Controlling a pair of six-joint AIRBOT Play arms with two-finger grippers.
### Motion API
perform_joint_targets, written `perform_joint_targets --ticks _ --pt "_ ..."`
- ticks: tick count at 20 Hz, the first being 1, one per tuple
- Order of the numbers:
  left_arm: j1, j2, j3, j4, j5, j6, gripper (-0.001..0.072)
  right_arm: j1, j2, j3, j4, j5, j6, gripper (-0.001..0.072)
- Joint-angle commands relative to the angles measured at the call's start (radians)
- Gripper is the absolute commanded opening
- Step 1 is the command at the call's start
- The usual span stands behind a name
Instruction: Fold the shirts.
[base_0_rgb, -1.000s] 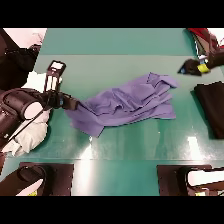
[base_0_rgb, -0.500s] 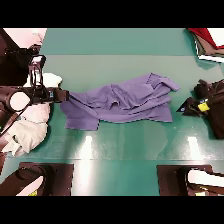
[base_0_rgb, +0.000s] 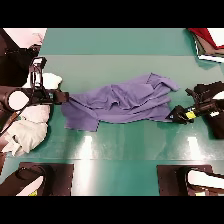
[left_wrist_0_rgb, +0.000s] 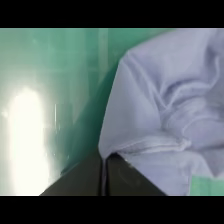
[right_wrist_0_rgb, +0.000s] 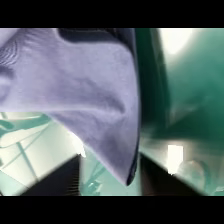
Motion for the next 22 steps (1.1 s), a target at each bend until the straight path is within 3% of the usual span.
perform_joint_targets --ticks 1,3,7,10,17,20,22 --pt "0.001 0.0 0.001 -0.003 -0.04 -0.001 0.0027 0.029 0.001 -0.01 -0.008 -0.041 -0.003 0.013" --pt "0.001 0.0 0.002 -0.003 -0.074 -0.005 0.0026 0.029 0.002 -0.009 -0.008 -0.051 -0.003 0.0017" --pt "0.002 0.0 0.106 -0.003 -0.179 0.022 0.0026 0.021 0.086 0.064 0.028 0.005 -0.003 0.0018" --pt "0.001 0.0 0.327 -0.046 -0.19 0.08 0.0025 0.021 0.216 0.254 0.093 0.005 -0.002 0.0018" --pt "0.001 0.0 0.985 -0.044 -0.186 0.094 0.0027 0.021 0.42 0.824 0.101 -0.175 0.024 0.0017" --pt "0.001 0.0 1.195 -0.044 -0.179 0.093 0.0027 0.021 0.477 0.958 0.041 -0.22 0.027 0.0017" --pt "0.001 0.039 1.231 -0.045 -0.122 0.093 0.0027 0.021 0.51 1.028 -0.079 -0.203 0.079 0.0017"
